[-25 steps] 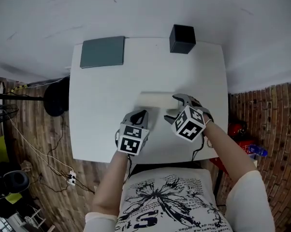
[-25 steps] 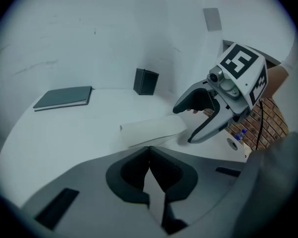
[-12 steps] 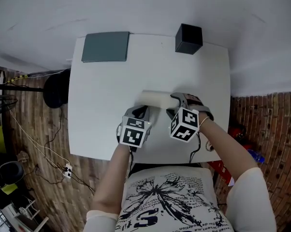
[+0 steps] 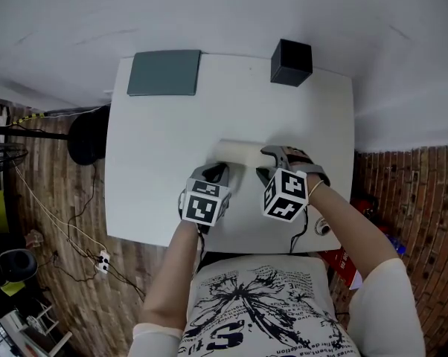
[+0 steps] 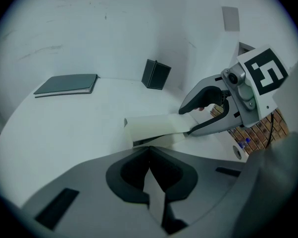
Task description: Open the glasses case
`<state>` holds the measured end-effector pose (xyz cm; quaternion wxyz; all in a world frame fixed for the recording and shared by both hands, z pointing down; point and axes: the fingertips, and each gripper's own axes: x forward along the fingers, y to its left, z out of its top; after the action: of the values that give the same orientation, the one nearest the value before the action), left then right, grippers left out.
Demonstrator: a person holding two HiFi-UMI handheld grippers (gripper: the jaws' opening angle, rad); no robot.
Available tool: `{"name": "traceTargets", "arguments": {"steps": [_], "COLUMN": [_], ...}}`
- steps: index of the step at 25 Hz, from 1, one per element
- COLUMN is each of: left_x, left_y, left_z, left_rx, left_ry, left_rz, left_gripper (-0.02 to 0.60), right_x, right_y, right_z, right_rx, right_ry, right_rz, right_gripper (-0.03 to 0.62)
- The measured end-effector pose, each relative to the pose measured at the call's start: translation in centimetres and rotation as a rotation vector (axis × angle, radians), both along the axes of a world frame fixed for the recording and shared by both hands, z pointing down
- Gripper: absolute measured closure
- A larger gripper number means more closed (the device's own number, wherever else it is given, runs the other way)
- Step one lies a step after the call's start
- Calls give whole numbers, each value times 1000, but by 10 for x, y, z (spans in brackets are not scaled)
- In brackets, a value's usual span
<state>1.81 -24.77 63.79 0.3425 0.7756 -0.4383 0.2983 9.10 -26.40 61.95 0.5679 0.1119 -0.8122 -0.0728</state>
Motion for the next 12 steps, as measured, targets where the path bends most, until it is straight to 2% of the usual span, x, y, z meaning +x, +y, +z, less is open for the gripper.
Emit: {"name": "traceTargets", "arguments": {"steps": [5, 12], "left_x": [2, 2], "left_y": [1, -1], "left_z": [-1, 0], "left_rx": [-6, -20], "left_ry": [-11, -19], "left_rz": [4, 3], "left_gripper": [568, 568], "right_x": [0, -1], "right_y": [0, -16], "right_z": [-12, -22], "right_rx": [-6, -24], "right_ry": [-15, -44], "right_rz": [-26, -41], "right_gripper": [479, 524]}}
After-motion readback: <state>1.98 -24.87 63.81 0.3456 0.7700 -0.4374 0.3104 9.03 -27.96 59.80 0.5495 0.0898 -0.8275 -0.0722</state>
